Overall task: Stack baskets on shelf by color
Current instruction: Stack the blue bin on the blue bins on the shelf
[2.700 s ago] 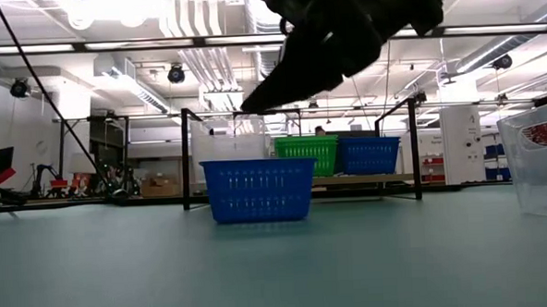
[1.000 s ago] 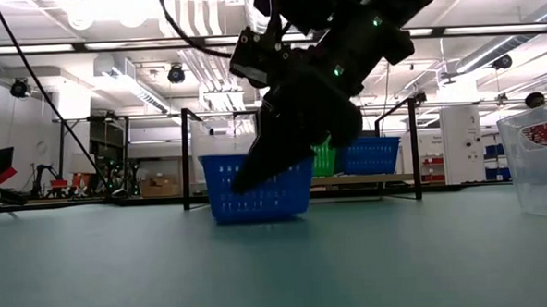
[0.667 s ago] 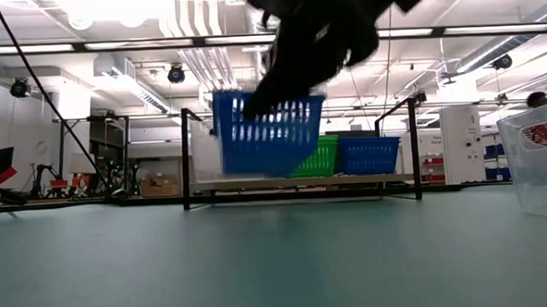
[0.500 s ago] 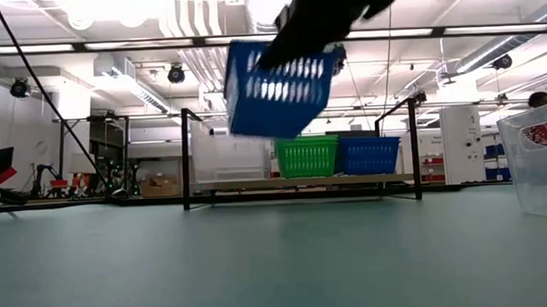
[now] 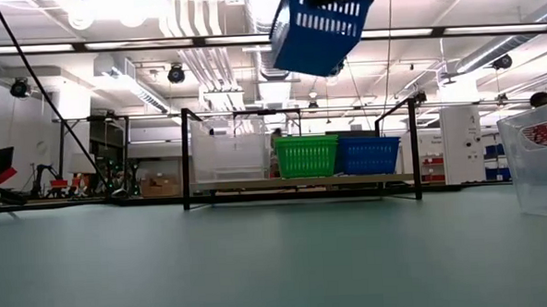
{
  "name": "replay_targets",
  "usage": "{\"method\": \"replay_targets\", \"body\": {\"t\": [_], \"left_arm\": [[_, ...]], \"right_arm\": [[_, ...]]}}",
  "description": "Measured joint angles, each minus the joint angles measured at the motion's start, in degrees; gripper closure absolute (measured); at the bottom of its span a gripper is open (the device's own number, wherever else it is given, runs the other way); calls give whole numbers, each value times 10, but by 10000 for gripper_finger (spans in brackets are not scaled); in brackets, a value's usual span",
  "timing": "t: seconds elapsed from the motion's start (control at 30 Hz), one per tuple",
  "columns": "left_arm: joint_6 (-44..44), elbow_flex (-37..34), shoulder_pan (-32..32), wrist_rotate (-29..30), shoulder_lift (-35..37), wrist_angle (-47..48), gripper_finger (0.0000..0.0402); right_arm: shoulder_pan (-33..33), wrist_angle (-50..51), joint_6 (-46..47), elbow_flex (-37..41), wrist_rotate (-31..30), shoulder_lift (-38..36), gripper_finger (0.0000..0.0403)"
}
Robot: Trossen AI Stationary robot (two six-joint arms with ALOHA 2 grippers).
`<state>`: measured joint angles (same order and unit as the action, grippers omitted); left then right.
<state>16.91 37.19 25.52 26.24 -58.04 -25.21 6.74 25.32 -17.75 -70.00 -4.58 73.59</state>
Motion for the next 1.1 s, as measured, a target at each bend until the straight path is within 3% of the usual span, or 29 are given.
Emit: {"method": "replay_targets", "body": {"t": [0.27,0.57,1.1], "left_arm": [[0,0,0,0,0,0,323],[0,0,0,0,0,0,323],[0,0,0,0,0,0,323]], "right_arm": [[-130,70,-66,0,4,-31,391],[-288,84,-115,27,127,-12,391],[-334,39,-129,92,136,-14,391]]}}
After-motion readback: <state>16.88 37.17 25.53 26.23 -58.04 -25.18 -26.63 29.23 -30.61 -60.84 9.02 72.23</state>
